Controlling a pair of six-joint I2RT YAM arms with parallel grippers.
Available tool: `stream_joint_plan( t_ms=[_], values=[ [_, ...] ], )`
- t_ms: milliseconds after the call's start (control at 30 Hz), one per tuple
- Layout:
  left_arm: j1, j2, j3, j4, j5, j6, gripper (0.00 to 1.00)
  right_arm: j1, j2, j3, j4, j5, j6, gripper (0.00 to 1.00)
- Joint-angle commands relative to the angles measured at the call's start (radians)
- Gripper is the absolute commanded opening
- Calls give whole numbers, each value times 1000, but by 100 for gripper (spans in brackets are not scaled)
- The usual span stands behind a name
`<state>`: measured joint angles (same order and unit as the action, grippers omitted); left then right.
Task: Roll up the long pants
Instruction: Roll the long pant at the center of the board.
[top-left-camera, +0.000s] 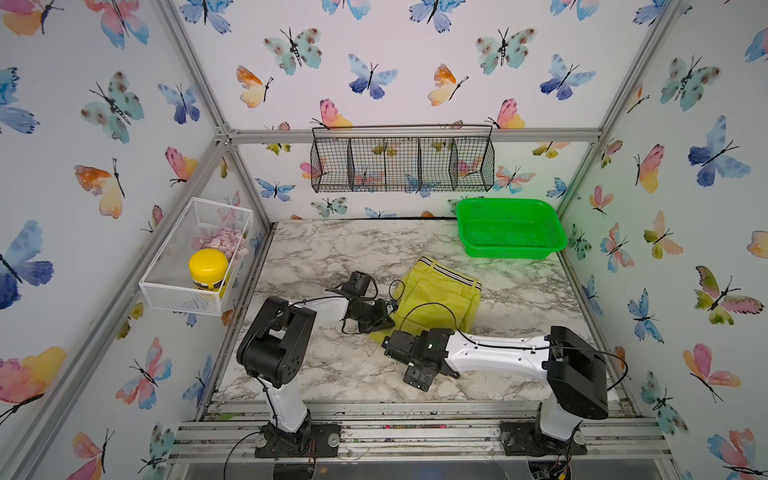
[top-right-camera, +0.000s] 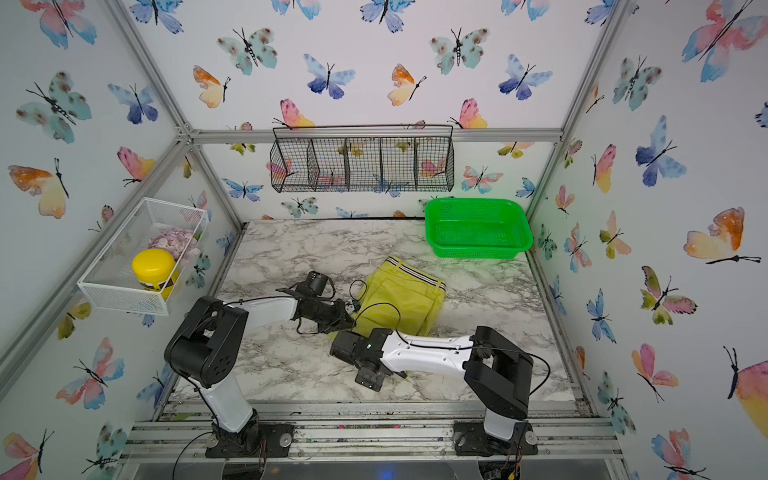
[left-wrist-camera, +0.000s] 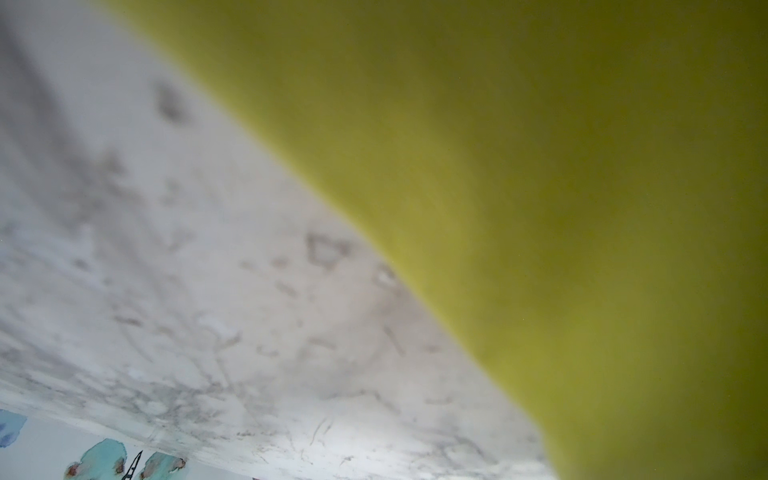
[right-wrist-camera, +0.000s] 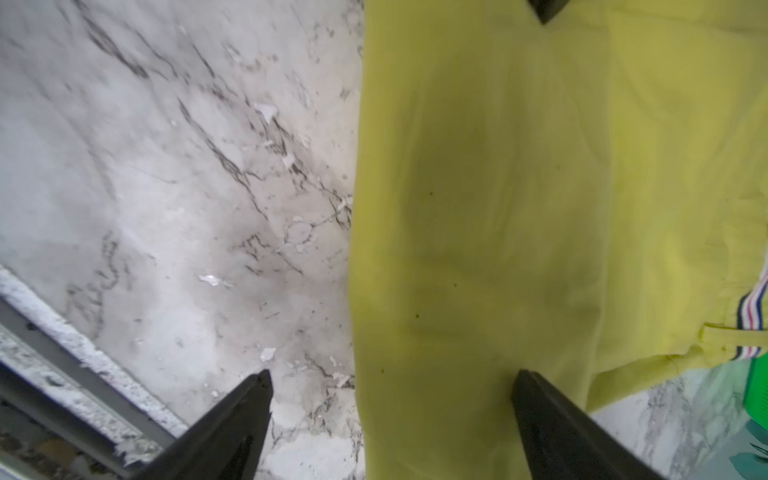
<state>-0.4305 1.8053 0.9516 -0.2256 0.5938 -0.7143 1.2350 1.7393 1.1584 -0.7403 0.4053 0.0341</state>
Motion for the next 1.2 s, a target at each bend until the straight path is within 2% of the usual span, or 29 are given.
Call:
stream_joint_plan(
  t_ms=[0,67,267,333,367,400,467,500,533,633,800,867,1033,1167],
  values=[
    [3,108,-68,-123,-170,-17,0,-8,17,-31,79,179,-14,98],
    [3,107,-72,-120,-171,-21,0,-8,39,-47,146,216,-21,98],
    [3,109,-76,-126,-175,-23,0,-9,124,-98,269,217,-11,98],
    [3,116,-73,-130,-174,-22,0,-9,134,-126,297,204,-15,92],
    [4,119,-71,-131,-174,-22,0,-9,142,-135,300,199,-16,84],
    [3,123,-67,-133,-173,-23,0,-12,149,-139,295,188,-19,71],
    [3,125,-59,-143,-172,-20,0,-14,163,-144,279,200,-10,30],
    [3,119,-59,-144,-175,-21,0,-13,164,-146,272,209,-7,14],
    [3,112,-60,-144,-176,-21,0,-14,160,-149,265,217,2,4],
    [7,88,-53,-157,-178,-21,0,-16,113,-145,250,176,-21,4],
    [37,38,33,-185,-141,-39,0,-22,15,-107,228,-89,-97,4],
    [50,22,100,-202,-132,-49,2,-26,-20,-95,206,-192,-109,4],
    [62,21,279,-221,-130,-82,13,-44,-82,-113,206,-412,-101,4],
    [59,85,394,-205,-65,-118,14,-60,-90,-117,217,-546,-84,4]
  ],
)
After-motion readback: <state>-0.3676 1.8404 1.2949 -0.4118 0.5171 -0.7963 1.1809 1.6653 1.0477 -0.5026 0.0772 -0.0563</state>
